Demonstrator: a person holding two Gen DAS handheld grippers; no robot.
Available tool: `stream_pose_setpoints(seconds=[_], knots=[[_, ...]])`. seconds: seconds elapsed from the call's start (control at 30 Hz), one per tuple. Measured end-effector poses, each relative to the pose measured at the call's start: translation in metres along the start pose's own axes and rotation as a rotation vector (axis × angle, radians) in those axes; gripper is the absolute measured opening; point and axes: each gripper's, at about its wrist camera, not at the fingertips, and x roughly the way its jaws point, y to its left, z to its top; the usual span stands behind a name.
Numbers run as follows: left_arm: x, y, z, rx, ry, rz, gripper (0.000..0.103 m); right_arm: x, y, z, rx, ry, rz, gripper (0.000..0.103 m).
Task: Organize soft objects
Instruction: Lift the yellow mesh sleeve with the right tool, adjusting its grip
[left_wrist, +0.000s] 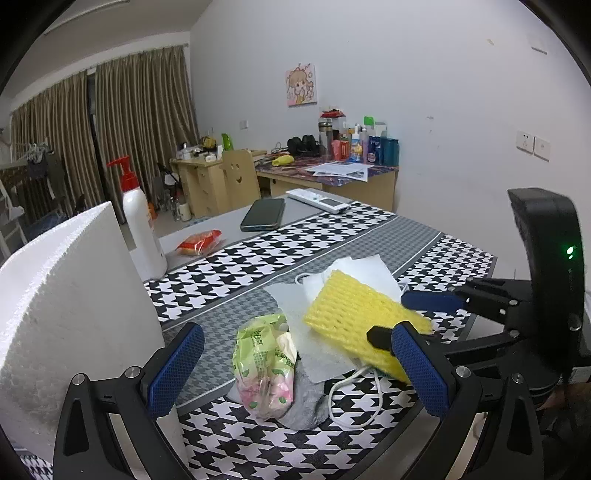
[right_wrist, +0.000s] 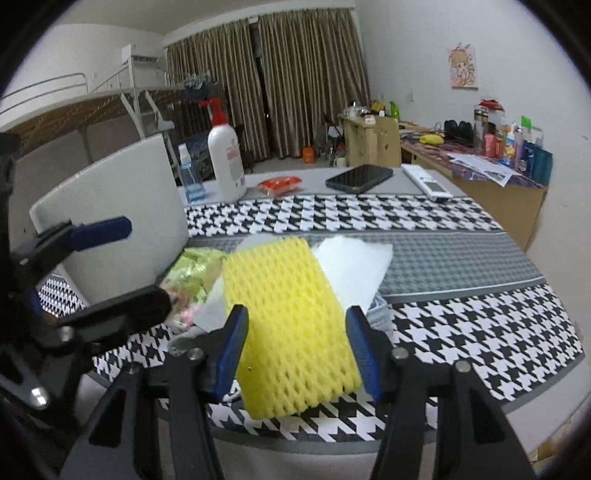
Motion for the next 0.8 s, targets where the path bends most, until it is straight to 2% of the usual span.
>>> stream_pose_setpoints(seconds=[0.07, 0.13, 0.17, 0.23, 0.3, 0.43, 0.6, 0.67, 0.73, 0.8], knots=[[0.002, -0.001, -0.001, 0.003, 0.006, 0.0, 0.102, 0.002, 0.001, -0.003, -0.003, 0.012, 0.008, 0.056], [0.003, -0.002, -0.001, 0.005, 0.012, 0.004, 0.102, 0.004, 0.002, -0.005, -0.012, 0.033, 0.017, 0.037], [0.004, -0.002, -0.001, 0.003, 0.014, 0.005, 0.102, 0.006, 0.002, -0.007, -0.011, 0.044, 0.018, 0.034], [0.004, -0.001, 0.0, -0.002, 0.016, 0.002, 0.102, 0.006, 0.0, -0.008, -0.003, 0.057, 0.013, 0.018], [0.004, -0.002, 0.001, -0.002, 0.014, 0.0, 0.102, 0.003, -0.003, -0.008, 0.016, 0.054, 0.024, 0.01], [0.002, -0.001, 0.002, -0.001, 0.008, 0.01, 0.102, -0.005, -0.005, -0.007, 0.03, 0.036, 0.064, 0.006], [-0.006, -0.002, 0.0, 0.009, -0.006, -0.003, 0.102, -0.004, 0.007, -0.009, -0.019, 0.055, 0.112, 0.008], [-0.009, -0.003, -0.002, 0.015, -0.007, -0.006, 0.102, -0.003, 0.01, -0.009, -0.033, 0.053, 0.116, 0.023], [-0.011, -0.002, -0.004, 0.019, -0.005, -0.011, 0.102, -0.001, 0.014, -0.009, -0.043, 0.044, 0.122, 0.056], [-0.01, -0.002, -0.006, 0.021, 0.003, -0.012, 0.102, 0.002, 0.02, -0.009, -0.063, 0.041, 0.13, 0.06]])
